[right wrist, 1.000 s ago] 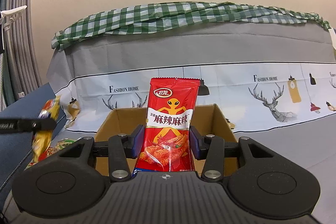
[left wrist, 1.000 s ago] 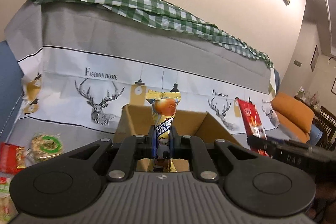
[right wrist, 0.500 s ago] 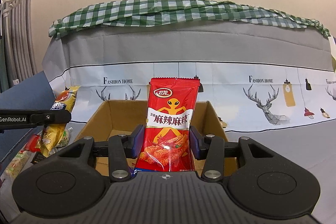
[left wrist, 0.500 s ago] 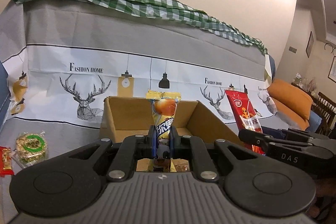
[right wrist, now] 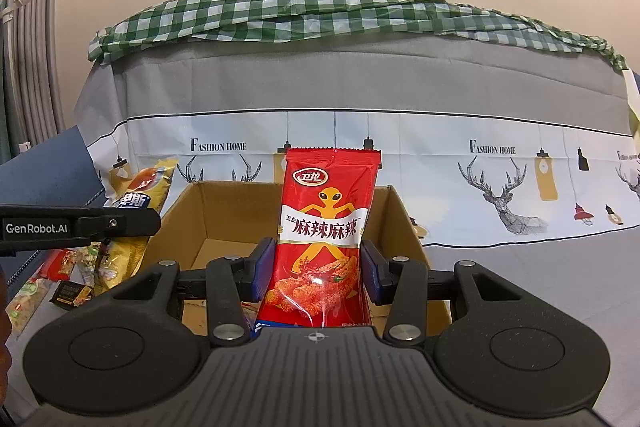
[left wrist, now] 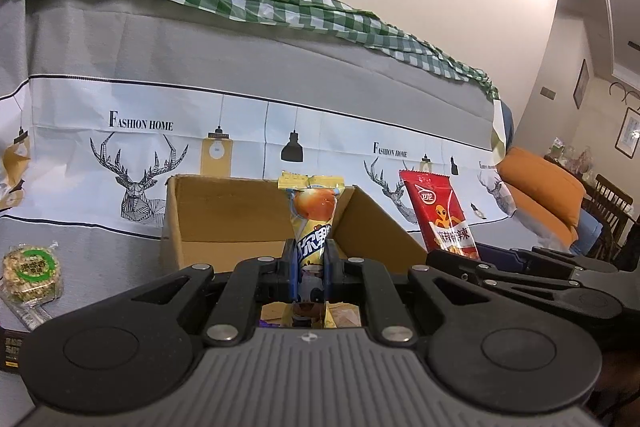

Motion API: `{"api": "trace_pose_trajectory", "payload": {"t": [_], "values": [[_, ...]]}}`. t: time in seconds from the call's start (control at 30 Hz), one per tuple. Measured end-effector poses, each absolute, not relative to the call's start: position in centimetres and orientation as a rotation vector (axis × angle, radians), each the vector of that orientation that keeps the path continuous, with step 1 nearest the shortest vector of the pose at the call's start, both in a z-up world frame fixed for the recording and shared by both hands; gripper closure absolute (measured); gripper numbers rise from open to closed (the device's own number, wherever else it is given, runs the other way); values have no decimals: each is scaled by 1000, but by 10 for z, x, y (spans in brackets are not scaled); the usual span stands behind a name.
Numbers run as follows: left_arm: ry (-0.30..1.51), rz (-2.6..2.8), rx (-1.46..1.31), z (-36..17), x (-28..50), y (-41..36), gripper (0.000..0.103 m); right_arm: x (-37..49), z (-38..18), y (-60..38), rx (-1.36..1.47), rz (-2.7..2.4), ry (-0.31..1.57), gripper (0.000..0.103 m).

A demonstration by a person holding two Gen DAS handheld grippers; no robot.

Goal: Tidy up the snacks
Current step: 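Carry the red pack with right tool while left tool carries the yellow bar over the box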

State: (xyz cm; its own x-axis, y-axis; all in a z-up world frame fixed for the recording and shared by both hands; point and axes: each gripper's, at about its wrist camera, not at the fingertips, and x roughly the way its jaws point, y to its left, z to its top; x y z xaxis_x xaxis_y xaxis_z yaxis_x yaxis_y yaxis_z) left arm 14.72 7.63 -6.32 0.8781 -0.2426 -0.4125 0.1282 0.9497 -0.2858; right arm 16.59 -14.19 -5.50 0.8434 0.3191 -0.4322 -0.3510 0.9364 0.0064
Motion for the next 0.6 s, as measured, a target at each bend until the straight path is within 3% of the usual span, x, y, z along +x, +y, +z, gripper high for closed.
{"api": "trace_pose_trajectory", "payload": {"t": [0.5, 0.53, 0.6], "values": [[466, -227, -298, -62, 149, 78, 90, 167, -57, -141, -72, 348, 445, 56], [479, -250, -317, -64, 150, 79, 86, 168, -58, -141, -72, 344, 444, 55], [494, -263, -326, -65, 150, 79, 57, 168, -58, -140, -75, 324, 440, 47]]}}
